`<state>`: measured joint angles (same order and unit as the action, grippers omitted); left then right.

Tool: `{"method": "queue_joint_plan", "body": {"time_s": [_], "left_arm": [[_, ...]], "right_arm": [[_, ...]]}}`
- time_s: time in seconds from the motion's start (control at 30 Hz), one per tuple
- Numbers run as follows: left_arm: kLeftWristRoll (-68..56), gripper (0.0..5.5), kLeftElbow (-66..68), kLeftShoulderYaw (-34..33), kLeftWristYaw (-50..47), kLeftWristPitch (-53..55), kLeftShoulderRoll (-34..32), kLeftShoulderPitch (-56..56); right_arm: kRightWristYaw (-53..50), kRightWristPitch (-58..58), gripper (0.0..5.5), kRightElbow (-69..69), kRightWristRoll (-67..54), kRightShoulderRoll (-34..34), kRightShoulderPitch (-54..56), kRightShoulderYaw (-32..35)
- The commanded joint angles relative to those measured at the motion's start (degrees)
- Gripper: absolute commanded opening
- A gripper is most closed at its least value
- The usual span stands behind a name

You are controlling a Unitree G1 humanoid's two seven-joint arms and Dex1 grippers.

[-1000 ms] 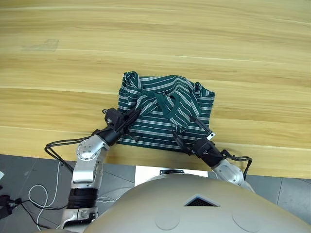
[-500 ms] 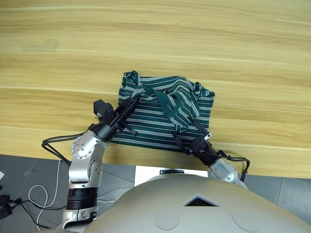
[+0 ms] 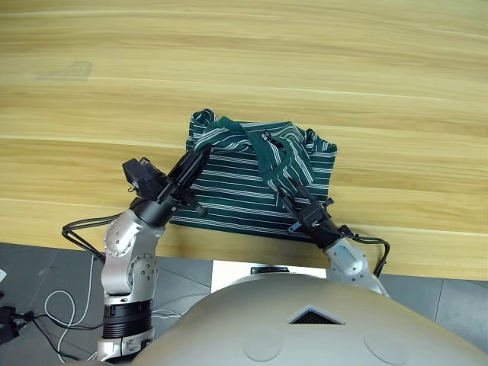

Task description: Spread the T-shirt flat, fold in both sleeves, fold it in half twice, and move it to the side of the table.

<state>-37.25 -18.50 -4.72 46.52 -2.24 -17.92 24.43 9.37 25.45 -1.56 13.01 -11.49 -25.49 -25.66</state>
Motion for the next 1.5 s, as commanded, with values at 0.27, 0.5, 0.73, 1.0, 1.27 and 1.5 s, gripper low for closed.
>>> {"method": "queue_joint_plan", "body": {"time_s": [0.27, 0.5, 0.73, 1.0, 1.27, 1.5], "left_arm": [[-1.4, 0.00, -1.9, -1.1, -0.7, 2.2, 0.0, -3.8], [-0.7, 0.00, -1.3, -1.0, -0.6, 2.1, 0.0, -3.0], [-3.6, 0.00, -4.8, -3.1, -0.8, 2.9, -0.4, -2.5], [-5.2, 0.00, -6.9, -3.6, -0.8, 3.4, 0.0, -2.5], [-5.5, 0.00, -7.5, -3.6, -1.3, 3.9, 0.1, -2.4], [-6.6, 0.00, -8.3, -4.4, -2.1, 4.7, -0.3, -3.4]], "right_arm": [[1.3, 1.2, 1.34, -0.7, 2.4, -0.3, 0.4, -3.7], [0.9, 2.0, 2.36, 0.6, 3.6, -1.7, 0.2, -3.7], [-1.6, -0.5, 3.46, 1.6, 4.4, -1.2, -0.4, -1.0], [-1.9, -1.9, 3.52, 3.3, 4.9, 0.3, 1.0, -1.2], [-2.2, -2.3, 2.65, 3.4, 4.6, 1.5, 1.3, -1.6], [-1.1, -3.7, 1.46, 1.6, 4.7, 0.5, -0.1, -1.5]]}}
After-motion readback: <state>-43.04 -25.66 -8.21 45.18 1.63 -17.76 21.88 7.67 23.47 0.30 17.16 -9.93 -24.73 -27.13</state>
